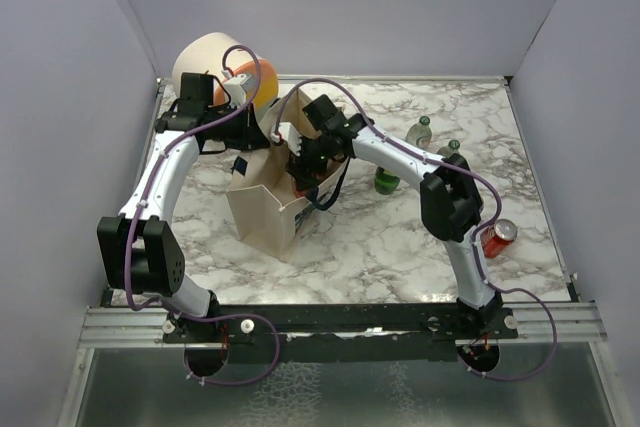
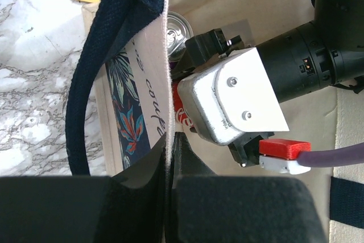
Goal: Place the beverage into the canvas bag
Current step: Place the drink in the canvas bag.
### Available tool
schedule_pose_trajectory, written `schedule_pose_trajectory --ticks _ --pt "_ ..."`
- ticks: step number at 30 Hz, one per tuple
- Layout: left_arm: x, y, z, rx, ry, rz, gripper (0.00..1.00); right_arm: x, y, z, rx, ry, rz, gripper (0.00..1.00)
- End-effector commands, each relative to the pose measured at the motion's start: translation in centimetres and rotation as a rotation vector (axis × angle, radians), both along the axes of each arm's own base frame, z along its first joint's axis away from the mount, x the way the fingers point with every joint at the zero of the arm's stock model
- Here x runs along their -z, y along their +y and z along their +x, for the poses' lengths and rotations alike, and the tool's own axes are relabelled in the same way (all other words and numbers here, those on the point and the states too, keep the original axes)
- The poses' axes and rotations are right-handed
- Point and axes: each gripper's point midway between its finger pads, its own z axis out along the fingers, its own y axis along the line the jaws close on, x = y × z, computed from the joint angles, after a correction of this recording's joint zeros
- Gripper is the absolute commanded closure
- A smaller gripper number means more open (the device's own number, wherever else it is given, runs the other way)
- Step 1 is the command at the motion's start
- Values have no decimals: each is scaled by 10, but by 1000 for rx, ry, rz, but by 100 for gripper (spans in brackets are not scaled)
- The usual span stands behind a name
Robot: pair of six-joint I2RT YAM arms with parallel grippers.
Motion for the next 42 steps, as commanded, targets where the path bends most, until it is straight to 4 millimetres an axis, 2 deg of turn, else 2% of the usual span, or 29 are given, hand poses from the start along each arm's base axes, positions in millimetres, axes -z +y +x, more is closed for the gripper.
schedule_pose_trajectory --ticks 1,16,19,28,36,42 --pt "-14 0 13 11 -67 -10 100 25 -13 -9 -5 33 -46 83" --pt "-15 1 17 11 -77 -4 100 -11 -8 -6 -4 18 -12 53" --pt "-16 1 17 11 -76 -6 100 -16 -6 -6 -2 18 -2 41" --pt "-13 1 16 12 -70 -6 100 -28 -3 -5 5 15 19 28" --pt "-11 1 14 13 -66 -1 100 -31 1 -7 11 39 36 21" --pt "-8 1 13 14 -61 0 100 -43 5 -4 26 33 63 17"
